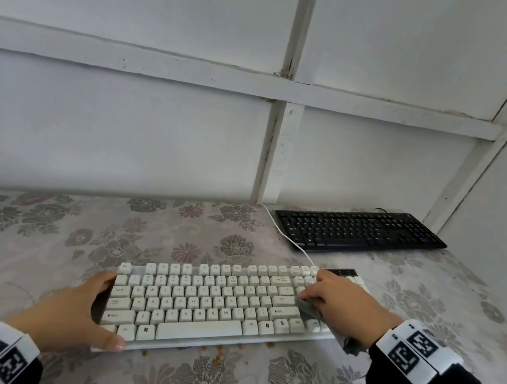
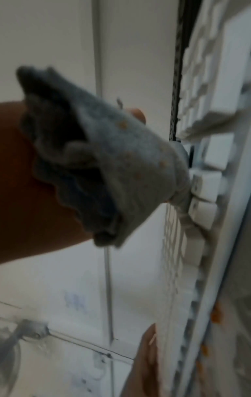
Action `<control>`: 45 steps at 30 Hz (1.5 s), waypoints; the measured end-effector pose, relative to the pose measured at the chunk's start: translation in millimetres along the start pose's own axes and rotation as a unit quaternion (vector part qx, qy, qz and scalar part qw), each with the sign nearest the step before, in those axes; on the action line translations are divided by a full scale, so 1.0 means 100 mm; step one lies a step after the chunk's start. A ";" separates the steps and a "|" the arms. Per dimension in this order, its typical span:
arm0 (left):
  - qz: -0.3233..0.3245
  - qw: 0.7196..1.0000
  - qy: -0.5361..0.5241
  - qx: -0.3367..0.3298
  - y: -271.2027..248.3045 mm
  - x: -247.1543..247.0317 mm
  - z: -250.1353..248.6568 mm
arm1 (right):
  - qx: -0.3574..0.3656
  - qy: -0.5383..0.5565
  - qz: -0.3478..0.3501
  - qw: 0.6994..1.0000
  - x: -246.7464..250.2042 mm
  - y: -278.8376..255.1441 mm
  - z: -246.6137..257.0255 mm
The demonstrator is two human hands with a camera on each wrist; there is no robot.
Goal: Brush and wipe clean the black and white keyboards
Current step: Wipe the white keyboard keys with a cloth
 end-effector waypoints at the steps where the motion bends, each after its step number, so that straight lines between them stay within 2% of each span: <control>1: 0.001 1.000 0.001 0.000 0.00 0.00 0.00 | -0.008 -0.008 0.001 1.000 0.00 -0.01 -0.04; 5: 0.000 1.000 -0.007 -0.005 0.00 -0.01 0.00 | -0.053 -0.029 0.014 0.998 0.08 -0.11 -0.23; 9: -0.018 1.000 -0.009 0.001 0.07 -0.03 0.05 | -0.068 -0.027 0.019 0.997 0.16 -0.13 -0.27; 13: -0.026 1.000 -0.006 0.004 0.09 -0.03 0.07 | -0.032 -0.023 -0.003 0.999 0.12 0.00 -0.05; 18: -0.025 1.000 -0.008 0.001 0.08 -0.04 0.06 | 0.010 -0.006 0.015 1.000 0.04 -0.02 0.01; 23: -0.020 1.000 -0.012 0.001 0.08 -0.03 0.07 | -0.048 -0.024 0.022 0.998 0.09 -0.16 -0.30; 26: -0.015 1.000 -0.012 0.005 0.07 -0.02 0.07 | -0.060 -0.030 0.012 0.998 0.15 -0.12 -0.31; 28: -0.009 1.000 -0.013 0.006 0.05 -0.02 0.04 | -0.040 -0.014 -0.003 0.999 0.16 -0.06 -0.21; 32: -0.007 1.000 -0.008 0.003 0.01 0.00 0.01 | 0.018 0.021 0.027 0.999 0.04 -0.01 0.00; 38: -0.003 1.000 -0.010 -0.002 0.01 -0.01 0.01 | -0.023 0.007 0.039 0.999 0.06 -0.09 -0.31; 42: -0.010 1.000 -0.005 0.000 0.04 -0.02 0.03 | -0.079 -0.021 -0.011 0.997 0.19 -0.10 -0.43; 45: -0.012 1.000 -0.005 0.001 0.05 -0.02 0.04 | -0.072 -0.016 -0.008 0.997 0.18 -0.15 -0.46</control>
Point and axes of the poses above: each hand's wrist, its own y-axis towards the middle knuckle, its own x-axis out of the back of the hand, z = x × y, the point moved 3 cm from there along y, towards the middle knuckle, and after that the axes turned 8 degrees about x, right-handed, at the moved point
